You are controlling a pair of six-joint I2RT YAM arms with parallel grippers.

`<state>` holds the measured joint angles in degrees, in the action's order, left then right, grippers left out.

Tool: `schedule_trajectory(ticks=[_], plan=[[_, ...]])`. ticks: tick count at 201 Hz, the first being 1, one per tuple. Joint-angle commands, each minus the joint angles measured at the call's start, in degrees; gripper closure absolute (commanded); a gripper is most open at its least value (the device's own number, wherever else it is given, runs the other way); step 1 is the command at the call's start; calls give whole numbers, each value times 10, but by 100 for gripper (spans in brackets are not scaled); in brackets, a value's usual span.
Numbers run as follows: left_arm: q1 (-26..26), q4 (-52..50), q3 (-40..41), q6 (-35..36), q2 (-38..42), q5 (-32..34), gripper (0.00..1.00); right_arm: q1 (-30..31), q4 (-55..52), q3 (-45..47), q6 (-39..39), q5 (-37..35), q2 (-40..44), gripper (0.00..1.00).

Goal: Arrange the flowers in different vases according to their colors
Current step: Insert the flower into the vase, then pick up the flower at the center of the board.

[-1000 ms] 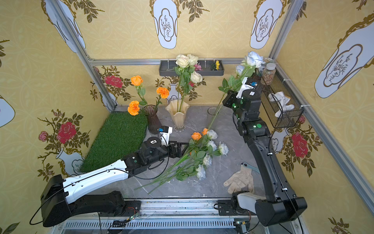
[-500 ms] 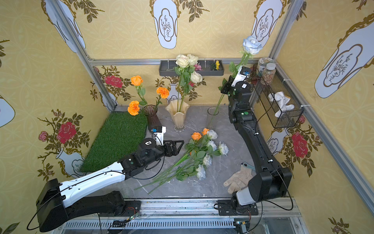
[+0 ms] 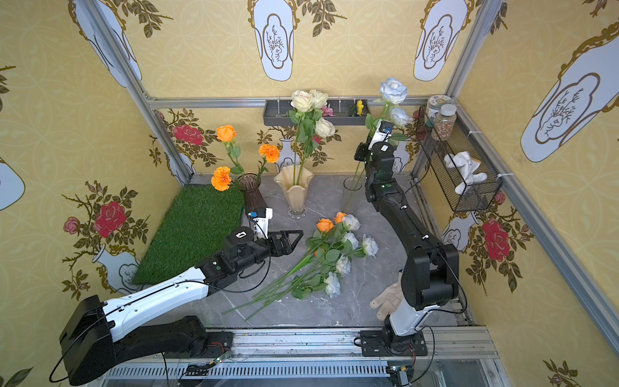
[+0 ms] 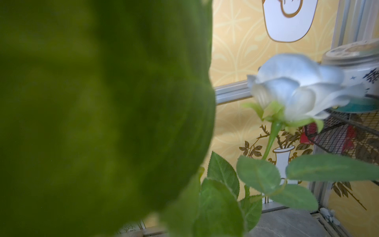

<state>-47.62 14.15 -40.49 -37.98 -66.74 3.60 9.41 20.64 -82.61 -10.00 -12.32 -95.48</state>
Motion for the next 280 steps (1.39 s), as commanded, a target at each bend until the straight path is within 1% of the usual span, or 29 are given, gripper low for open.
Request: schedule_trajectory(ticks=[1, 11, 13, 17, 31, 54, 69, 81, 87, 97, 125, 141, 148, 181, 202, 219, 240, 261, 280], plan=[[2, 22, -1, -1, -5, -14, 0, 6, 57, 21, 8, -16, -8, 100], [3, 23, -1, -2, -6, -15, 0, 9, 56, 29, 6, -18, -12, 100], [3, 24, -1, -2, -6, -16, 0, 9, 57, 30, 6, -18, -13, 98], [4, 24, -1, -2, -7, -16, 0, 11, 54, 32, 6, -20, -15, 92], [6, 26, -2, -3, -11, -19, 0, 17, 43, 37, 8, -32, -17, 65], [8, 27, -5, -5, -17, -23, 0, 26, 29, 47, 11, -44, -2, 38], [8, 26, -8, -5, -20, -26, 0, 32, 10, 50, 14, -51, 18, 30], [8, 26, -9, -5, -21, -29, 0, 34, -16, 50, 12, -53, 39, 27], [8, 26, -9, -5, -21, -31, 0, 35, -32, 50, 6, -55, 51, 22], [8, 27, -7, -5, -20, -32, 1, 35, -62, 49, -11, -54, 71, 17], [9, 28, -8, -4, -21, -39, 6, 39, -171, 41, -58, -52, 132, 15], [9, 28, -8, -4, -20, -43, 7, 44, -249, 34, -96, -47, 169, 11], [9, 28, -7, -4, -19, -44, 7, 45, -299, 30, -117, -39, 185, 9], [9, 19, -13, -6, -26, -52, 6, 55, -499, 19, -204, 35, 243, 8], [8, 1, -29, -8, -41, -61, 6, 84, -581, 47, -244, 82, 267, 11], [8, -9, -36, -11, -48, -61, 7, 124, -618, 86, -284, 97, 274, 15], [8, -14, -38, -14, -50, -57, 8, 173, -638, 130, -336, 97, 263, 23], [9, -17, -37, -15, -48, -55, 9, 221, -628, 168, -392, 84, 242, 32], [8, -24, -35, -16, -42, -54, 11, 242, -598, 207, -437, 93, 215, 33]])
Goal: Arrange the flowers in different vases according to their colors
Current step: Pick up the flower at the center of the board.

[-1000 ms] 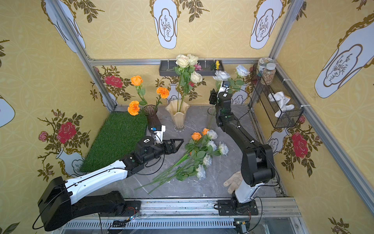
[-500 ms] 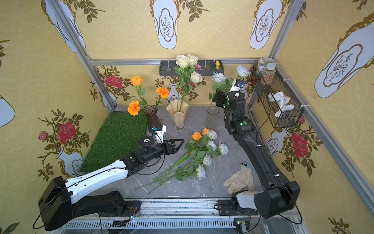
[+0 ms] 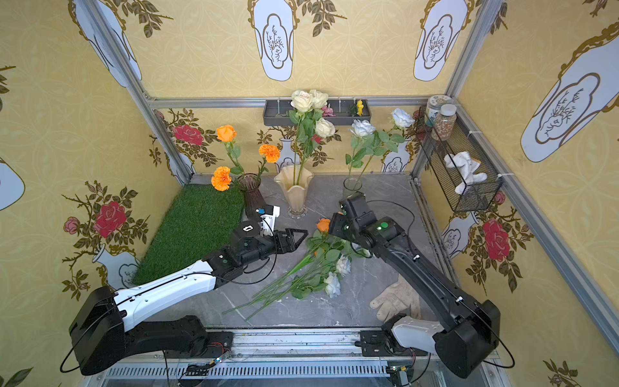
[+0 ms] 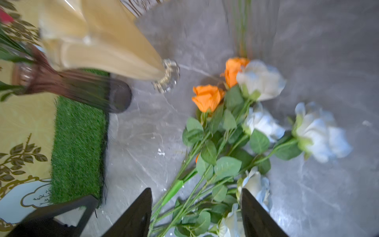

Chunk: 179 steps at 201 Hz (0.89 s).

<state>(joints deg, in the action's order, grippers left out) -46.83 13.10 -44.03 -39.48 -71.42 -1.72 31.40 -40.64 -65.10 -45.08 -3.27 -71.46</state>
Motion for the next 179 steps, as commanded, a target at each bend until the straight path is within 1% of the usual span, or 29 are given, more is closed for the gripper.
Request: schedule_trajectory(ticks=[1, 16, 27, 40, 51, 72, 84, 119, 139, 179], plan=[[0, -15, 1, -1, 5, 0, 11, 23, 16, 33, -87, 2, -26, 33], [1, -22, 6, -3, 16, 1, 11, 31, 37, 53, -108, 12, -59, 35], [0, -27, 13, -5, 28, 3, 10, 31, 58, 65, -119, 27, -82, 38], [0, -30, 28, -10, 48, 8, 10, 31, 95, 85, -129, 46, -105, 48], [0, -30, 41, -14, 67, 13, 9, 31, 131, 104, -145, 54, -118, 54], [0, -10, 61, -22, 88, 29, 7, 27, 197, 134, -171, 55, -133, 64], [0, -5, 59, -23, 80, 31, 7, 22, 213, 136, -175, 50, -141, 69], [0, -19, 15, -8, 37, -4, 10, 3, 229, 133, -179, 38, -159, 71], [0, -17, 16, -8, 32, 1, 10, -8, 241, 137, -186, 40, -169, 72], [0, -8, 14, -6, 23, -3, 9, -6, 258, 144, -193, 42, -197, 71]])
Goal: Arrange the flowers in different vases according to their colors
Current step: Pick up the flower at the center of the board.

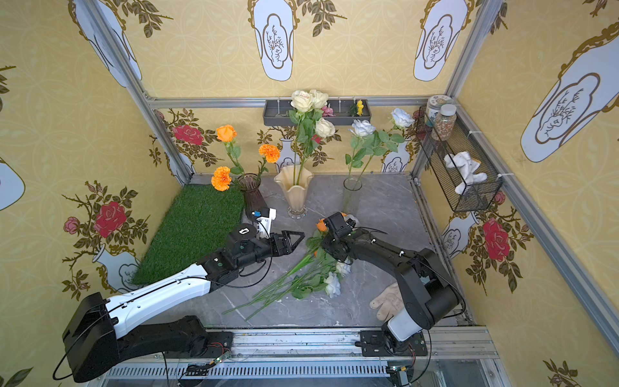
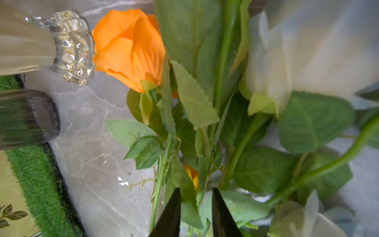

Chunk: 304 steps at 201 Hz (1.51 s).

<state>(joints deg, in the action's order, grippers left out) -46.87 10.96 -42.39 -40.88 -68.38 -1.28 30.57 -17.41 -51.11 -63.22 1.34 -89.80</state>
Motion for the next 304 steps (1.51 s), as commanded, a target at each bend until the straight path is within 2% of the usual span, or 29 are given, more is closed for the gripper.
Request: schedule_trajectory(ticks=[1, 90, 120, 180, 253, 304], plan=[[0, 14, -3, 8, -8, -8, 9, 2, 26, 4, -11, -4, -15, 72], [0, 17, -9, 10, -22, -13, 9, 2, 29, 6, -17, -15, -28, 73], [0, 16, -10, 10, -25, -13, 9, 0, 33, 9, -20, -19, -30, 82], [0, 16, -12, 10, -30, -13, 9, -2, 24, -5, -19, -24, -11, 89], [0, 17, -15, 10, -35, -13, 10, 8, -46, -70, 28, -79, 45, 95], [0, 16, -14, 11, -33, -15, 10, 12, -52, -103, 125, -120, 106, 97]])
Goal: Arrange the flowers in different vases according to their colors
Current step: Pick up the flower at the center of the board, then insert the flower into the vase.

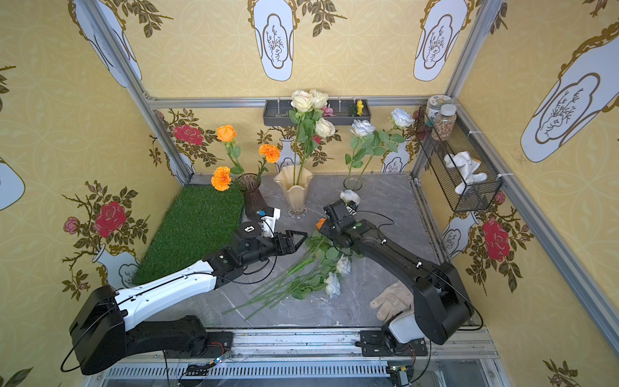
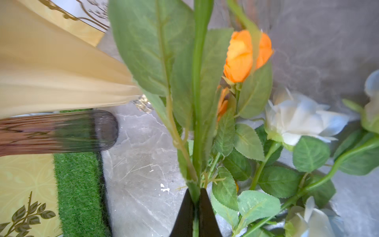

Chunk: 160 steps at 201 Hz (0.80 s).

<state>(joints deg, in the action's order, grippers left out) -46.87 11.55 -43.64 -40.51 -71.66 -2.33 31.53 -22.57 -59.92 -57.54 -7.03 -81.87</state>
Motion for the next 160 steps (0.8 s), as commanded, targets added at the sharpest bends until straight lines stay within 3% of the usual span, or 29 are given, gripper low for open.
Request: schedule_trajectory(ticks=[1, 54, 89, 132, 160], plan=[[0, 10, -1, 7, 0, -5, 10, 2, 0, -17, 71, -37, 29, 97], [0, 11, 0, 7, 1, -4, 9, 6, 44, -66, 276, -74, 106, 99], [0, 13, -1, 7, 0, -2, 9, 3, 144, -88, 408, -131, 141, 100], [0, 14, -2, 7, -4, -3, 9, -91, 178, -180, 440, -77, 104, 100], [0, 16, -3, 8, -6, -3, 9, -123, 206, -241, 485, -82, 69, 100]])
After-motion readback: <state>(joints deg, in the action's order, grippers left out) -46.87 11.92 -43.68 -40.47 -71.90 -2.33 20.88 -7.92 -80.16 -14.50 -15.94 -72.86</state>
